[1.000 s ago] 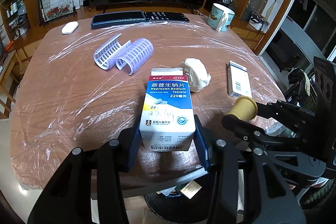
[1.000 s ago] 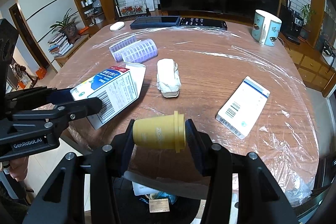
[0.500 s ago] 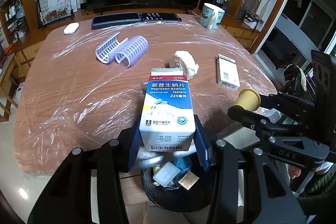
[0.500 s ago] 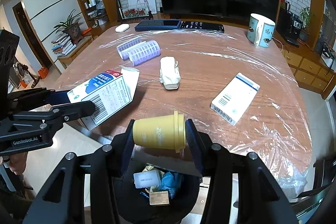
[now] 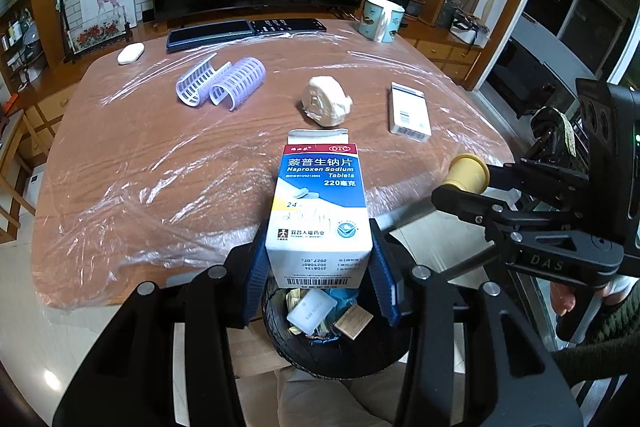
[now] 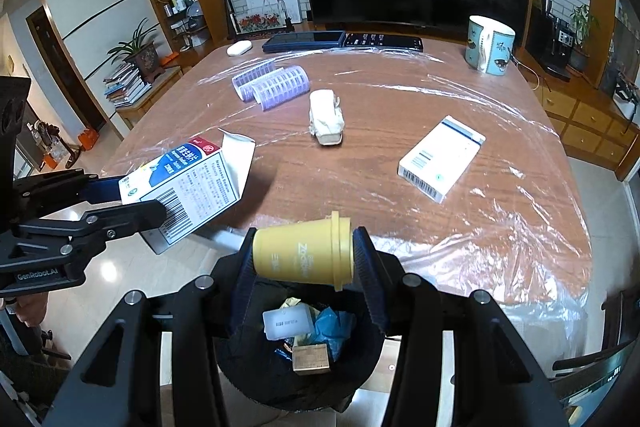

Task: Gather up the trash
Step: 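Carry the carton and yellow cup past the table edge over the black bin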

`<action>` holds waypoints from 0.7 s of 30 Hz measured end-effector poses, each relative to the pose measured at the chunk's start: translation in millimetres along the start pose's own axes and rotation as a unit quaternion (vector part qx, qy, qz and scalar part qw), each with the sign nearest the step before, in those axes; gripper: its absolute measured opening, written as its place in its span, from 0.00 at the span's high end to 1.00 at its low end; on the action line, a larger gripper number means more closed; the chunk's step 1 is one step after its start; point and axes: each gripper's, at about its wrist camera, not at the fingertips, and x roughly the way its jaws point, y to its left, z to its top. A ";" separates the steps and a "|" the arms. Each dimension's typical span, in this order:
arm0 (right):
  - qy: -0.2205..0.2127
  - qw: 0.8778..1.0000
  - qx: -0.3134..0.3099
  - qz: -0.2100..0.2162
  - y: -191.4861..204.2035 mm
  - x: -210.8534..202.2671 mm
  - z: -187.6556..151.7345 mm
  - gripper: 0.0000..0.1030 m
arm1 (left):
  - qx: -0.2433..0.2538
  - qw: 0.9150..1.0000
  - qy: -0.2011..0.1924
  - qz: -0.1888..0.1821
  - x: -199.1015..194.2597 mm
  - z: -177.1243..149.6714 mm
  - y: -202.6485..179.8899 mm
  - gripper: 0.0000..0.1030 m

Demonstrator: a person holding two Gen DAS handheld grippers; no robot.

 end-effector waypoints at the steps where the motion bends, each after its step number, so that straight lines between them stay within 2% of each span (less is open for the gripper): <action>1: 0.001 1.000 0.000 0.000 0.4 -0.4 -0.9 0.54 | 0.003 1.000 0.001 -0.001 -1.0 -1.7 -1.6 0.54; 21: 0.027 1.000 -0.004 -0.004 2.2 -7.3 -33.6 0.54 | 0.041 0.998 0.033 -0.017 -5.5 -39.0 -24.2 0.54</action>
